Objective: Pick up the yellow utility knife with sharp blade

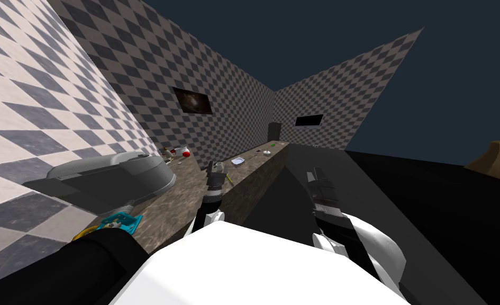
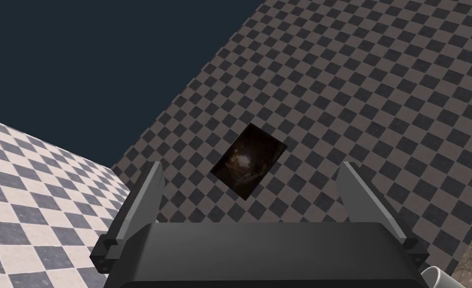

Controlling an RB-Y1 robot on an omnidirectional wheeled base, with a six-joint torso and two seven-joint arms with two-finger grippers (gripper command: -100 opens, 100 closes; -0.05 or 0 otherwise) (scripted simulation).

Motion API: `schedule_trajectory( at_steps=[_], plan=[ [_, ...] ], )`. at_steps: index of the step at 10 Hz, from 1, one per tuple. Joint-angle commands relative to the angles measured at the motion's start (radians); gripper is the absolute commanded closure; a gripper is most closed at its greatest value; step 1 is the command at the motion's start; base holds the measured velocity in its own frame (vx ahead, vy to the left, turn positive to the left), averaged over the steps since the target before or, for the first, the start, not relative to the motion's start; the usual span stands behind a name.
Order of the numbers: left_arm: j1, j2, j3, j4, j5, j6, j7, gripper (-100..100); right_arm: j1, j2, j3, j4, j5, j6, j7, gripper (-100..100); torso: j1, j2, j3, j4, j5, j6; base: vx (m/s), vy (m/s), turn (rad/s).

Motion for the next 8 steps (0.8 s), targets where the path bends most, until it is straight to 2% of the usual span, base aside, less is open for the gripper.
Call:
schedule_trajectory(
  at_steps=[1, 4, 8],
  plan=[
    [-0.006, 0.048, 0.018, 0.002, 0.023, 0.018, -0.006, -100, 0.000, 0.000, 0.000, 0.000, 0.000, 0.000, 0.000, 0, 0.000, 0.000, 0.000, 0.000, 0.000, 0.000, 0.001, -0.023, 0.053],
    [-0.018, 0.130, 0.058, 0.007, 0.076, 0.063, -0.021, -100, 0.000, 0.000, 0.000, 0.000, 0.000, 0.000, 0.000, 0, -0.003, -0.001, 0.000, 0.000, -0.001, 0.000, 0.012, -0.052, 0.052],
    [-0.036, 0.254, 0.129, 0.021, 0.177, 0.159, -0.055, -100, 0.000, 0.000, 0.000, 0.000, 0.000, 0.000, 0.000, 0, -0.004, -0.002, -0.001, 0.000, -0.001, 0.000, 0.027, -0.068, 0.053]
  ],
)
